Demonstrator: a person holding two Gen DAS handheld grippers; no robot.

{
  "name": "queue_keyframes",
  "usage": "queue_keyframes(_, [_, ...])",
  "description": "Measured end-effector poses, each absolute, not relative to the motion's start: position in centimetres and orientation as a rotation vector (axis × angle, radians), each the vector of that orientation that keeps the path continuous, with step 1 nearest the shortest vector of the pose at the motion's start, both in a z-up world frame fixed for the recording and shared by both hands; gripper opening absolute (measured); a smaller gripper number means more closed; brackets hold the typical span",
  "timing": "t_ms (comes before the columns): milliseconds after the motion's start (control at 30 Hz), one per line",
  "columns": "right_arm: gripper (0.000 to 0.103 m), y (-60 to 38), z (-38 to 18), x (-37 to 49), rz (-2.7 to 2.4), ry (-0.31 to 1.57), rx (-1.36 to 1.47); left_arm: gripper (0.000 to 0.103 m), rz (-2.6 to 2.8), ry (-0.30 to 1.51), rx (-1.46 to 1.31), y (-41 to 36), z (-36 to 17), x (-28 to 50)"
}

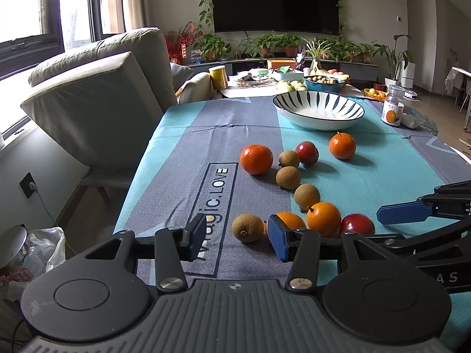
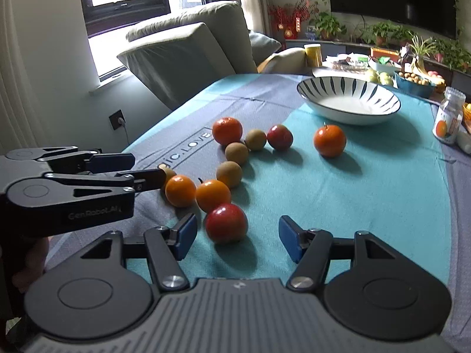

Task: Organize fruits
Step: 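Grasp a red apple with the right tool while the left tool grasps a kiwi, then carry the apple and kiwi with both tools over the striped white bowl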

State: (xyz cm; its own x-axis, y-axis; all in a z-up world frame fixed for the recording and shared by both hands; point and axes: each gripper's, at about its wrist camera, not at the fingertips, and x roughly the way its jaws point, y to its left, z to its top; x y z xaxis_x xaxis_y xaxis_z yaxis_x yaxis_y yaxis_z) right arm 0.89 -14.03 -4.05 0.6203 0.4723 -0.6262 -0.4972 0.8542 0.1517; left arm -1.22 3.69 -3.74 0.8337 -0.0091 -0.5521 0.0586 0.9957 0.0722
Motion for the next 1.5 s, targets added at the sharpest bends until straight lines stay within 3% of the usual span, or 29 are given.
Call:
queue_keyframes(467, [0.078,-13.0,-4.4,1.0,0.549,0.704,-0.083,0.043,-0.053,0.592,0.109,3.4,-5.0,0.3])
queue_keyframes(667, [0.078,-13.1,-4.5,1.2,0.553,0.704,-0.087,0.024,-0.106,0.631,0.074,3.4,-5.4,0.7])
queue_keyframes(1167, [0.078,-14.8,-3.0,1.8,0.510,0.663,-0.025,0.024,-0.135,0.551,0.119,1.9,-3.5,0.2])
queue_keyframes(1500, [0.078,-17.6,-1.2,5.4,0.426,0.596,0.033,0.024,-0.188,0.491,0.154,-0.8,-1.4,4.3])
